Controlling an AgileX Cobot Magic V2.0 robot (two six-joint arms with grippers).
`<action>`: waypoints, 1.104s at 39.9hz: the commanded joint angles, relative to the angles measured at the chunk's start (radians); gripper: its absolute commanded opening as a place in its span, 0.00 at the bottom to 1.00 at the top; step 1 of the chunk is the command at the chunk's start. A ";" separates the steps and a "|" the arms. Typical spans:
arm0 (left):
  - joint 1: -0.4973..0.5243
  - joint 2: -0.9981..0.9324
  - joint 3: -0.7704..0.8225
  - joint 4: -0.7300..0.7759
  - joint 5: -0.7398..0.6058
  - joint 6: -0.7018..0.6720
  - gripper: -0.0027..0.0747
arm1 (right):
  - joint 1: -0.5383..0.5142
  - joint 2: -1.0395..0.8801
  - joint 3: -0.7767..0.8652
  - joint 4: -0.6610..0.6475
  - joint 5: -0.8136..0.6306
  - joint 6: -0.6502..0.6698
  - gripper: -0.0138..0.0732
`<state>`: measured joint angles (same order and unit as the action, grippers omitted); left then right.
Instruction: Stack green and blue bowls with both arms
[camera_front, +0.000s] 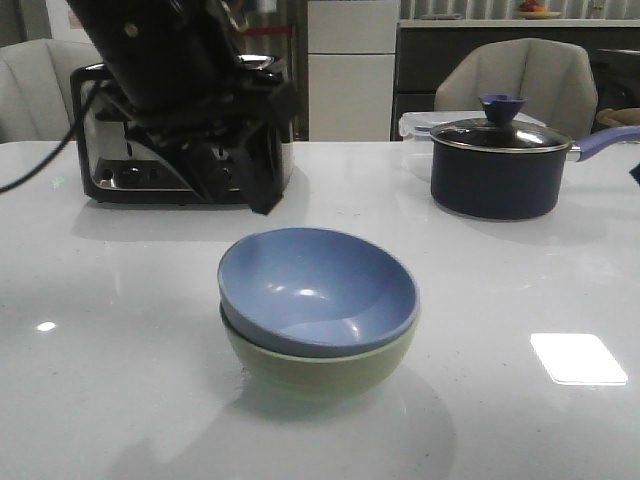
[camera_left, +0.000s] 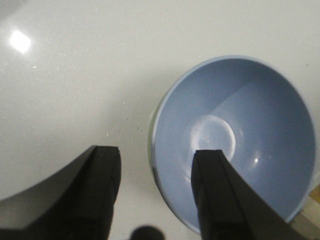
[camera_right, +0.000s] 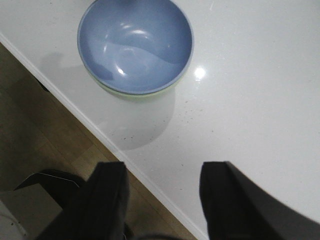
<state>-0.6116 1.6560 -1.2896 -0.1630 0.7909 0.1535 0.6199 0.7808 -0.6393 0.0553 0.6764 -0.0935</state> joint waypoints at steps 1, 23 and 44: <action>-0.006 -0.132 0.011 -0.002 -0.020 -0.001 0.56 | 0.001 -0.007 -0.027 0.002 -0.057 -0.010 0.67; -0.006 -0.702 0.377 0.128 -0.037 -0.001 0.56 | 0.001 -0.007 -0.027 0.002 -0.057 -0.010 0.67; -0.006 -1.147 0.620 0.128 -0.039 -0.001 0.56 | 0.001 -0.007 -0.027 0.002 -0.063 -0.010 0.67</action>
<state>-0.6116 0.5280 -0.6615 -0.0322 0.8142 0.1535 0.6199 0.7808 -0.6393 0.0553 0.6764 -0.0935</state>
